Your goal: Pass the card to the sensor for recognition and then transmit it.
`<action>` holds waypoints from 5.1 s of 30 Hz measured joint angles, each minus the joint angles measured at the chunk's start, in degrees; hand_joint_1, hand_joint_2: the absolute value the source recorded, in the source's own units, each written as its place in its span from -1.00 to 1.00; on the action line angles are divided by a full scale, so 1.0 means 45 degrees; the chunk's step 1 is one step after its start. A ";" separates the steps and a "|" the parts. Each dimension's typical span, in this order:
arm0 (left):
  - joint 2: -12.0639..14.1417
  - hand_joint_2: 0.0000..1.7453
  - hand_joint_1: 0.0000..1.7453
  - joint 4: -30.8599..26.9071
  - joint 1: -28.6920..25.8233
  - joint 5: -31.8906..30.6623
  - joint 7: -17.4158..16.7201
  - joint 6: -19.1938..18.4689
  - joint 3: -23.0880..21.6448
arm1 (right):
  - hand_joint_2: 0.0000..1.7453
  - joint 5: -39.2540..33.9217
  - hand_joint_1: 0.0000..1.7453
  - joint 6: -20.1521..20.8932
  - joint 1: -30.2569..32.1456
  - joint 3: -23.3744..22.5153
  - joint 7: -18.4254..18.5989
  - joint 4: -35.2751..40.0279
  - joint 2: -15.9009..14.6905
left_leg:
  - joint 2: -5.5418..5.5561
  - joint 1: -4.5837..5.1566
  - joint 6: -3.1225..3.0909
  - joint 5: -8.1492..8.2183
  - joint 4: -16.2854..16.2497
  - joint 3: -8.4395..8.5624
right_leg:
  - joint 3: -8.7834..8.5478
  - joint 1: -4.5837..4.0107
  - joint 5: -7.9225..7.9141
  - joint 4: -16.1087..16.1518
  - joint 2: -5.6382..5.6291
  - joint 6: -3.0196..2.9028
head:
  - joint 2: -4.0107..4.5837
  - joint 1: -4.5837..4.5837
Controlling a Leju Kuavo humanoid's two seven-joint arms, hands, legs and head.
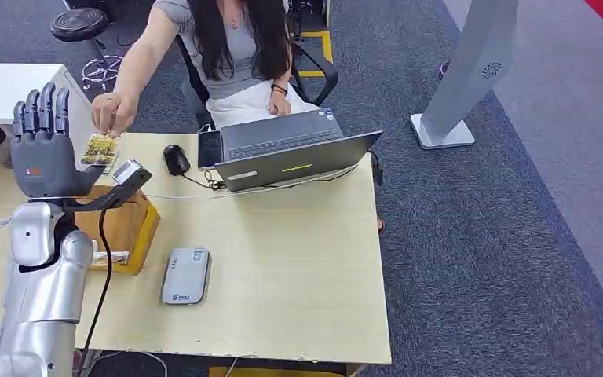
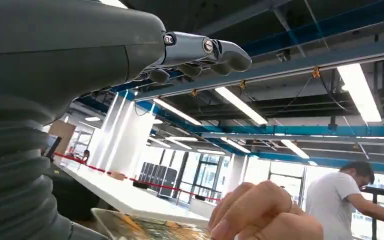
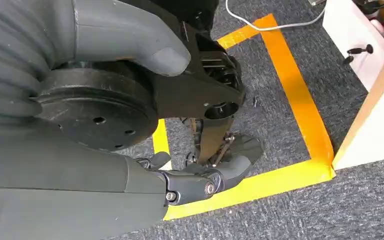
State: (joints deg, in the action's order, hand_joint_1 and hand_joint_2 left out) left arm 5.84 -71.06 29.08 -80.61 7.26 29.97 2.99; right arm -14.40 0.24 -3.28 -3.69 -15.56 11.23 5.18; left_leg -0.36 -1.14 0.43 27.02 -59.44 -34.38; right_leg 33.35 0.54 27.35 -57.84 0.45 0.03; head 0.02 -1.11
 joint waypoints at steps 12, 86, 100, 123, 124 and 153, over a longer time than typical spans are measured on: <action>0.0019 1.00 1.00 0.0160 -0.0154 0.0316 0.0136 -0.0024 -0.0010 | 1.00 0.0141 -1.00 -0.0034 0.0029 0.0092 0.0034 -0.0063 0.0000 | 0.0000 0.0000 0.0000 0.0000 0.0001 -0.0003 | 0.0000 0.0000 0.0000 0.0000 0.0000 0.0000 | 0.0000 0.0000; 0.0942 1.00 1.00 -0.1603 -0.4041 0.0612 -0.1778 -0.7124 -0.4687 | 1.00 0.0141 -1.00 -0.0223 0.0188 -0.0792 0.0146 -0.0097 0.0243 | 0.0000 0.0006 -0.0025 0.0020 0.0002 -0.0010 | 0.0006 0.0001 0.0013 0.0004 0.0001 0.0013 | 0.0000 0.0000; 0.0666 1.00 1.00 -0.1588 -0.3811 0.0675 -0.1855 -0.6509 -0.4687 | 1.00 0.0180 -1.00 -0.0223 0.0197 -0.0806 0.0151 -0.0097 0.0287 | -0.0001 0.0005 -0.0026 0.0020 0.0002 -0.0013 | 0.0009 0.0001 0.0014 0.0004 0.0001 0.0013 | 0.0000 0.0000; 0.0325 1.00 1.00 -0.1350 -0.0726 -0.0078 -0.2229 -0.3020 -0.3778 | 1.00 0.1108 -1.00 -0.0131 0.0140 -0.0724 0.0190 -0.0097 0.0335 | 0.0006 0.0002 -0.0018 0.0003 0.0000 -0.0019 | 0.0006 0.0000 -0.0002 -0.0003 0.0015 0.0004 | 0.0000 -0.0005; 0.0355 1.00 1.00 -0.1080 -0.0259 -0.0372 -0.2248 -0.2707 -0.3576 | 1.00 0.1190 -1.00 -0.0131 0.0113 -0.0685 0.0267 -0.0097 0.0344 | 0.0009 0.0001 -0.0015 0.0000 0.0000 -0.0019 | 0.0005 0.0000 -0.0002 -0.0004 0.0015 0.0004 | 0.0000 0.0000; 0.1229 1.00 -1.00 0.3687 0.2541 -0.1161 -0.2273 -0.1180 -0.1408 | 1.00 0.1307 -1.00 -0.0175 0.0020 -0.0661 0.0559 -0.0097 0.0423 | -0.0005 -0.0003 0.0002 -0.0001 0.0003 -0.0021 | 0.0016 -0.0001 0.0003 -0.0009 -0.0007 -0.0001 | 0.0000 0.0005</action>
State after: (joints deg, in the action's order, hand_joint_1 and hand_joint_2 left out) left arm 11.37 -54.47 40.51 -85.83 -2.97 24.65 -3.34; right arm -8.52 -0.55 -3.19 -6.67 -13.05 10.80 7.08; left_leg -0.38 -1.15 0.44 27.01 -59.42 -34.47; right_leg 33.42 0.54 27.36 -57.88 0.42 0.03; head 0.02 -1.09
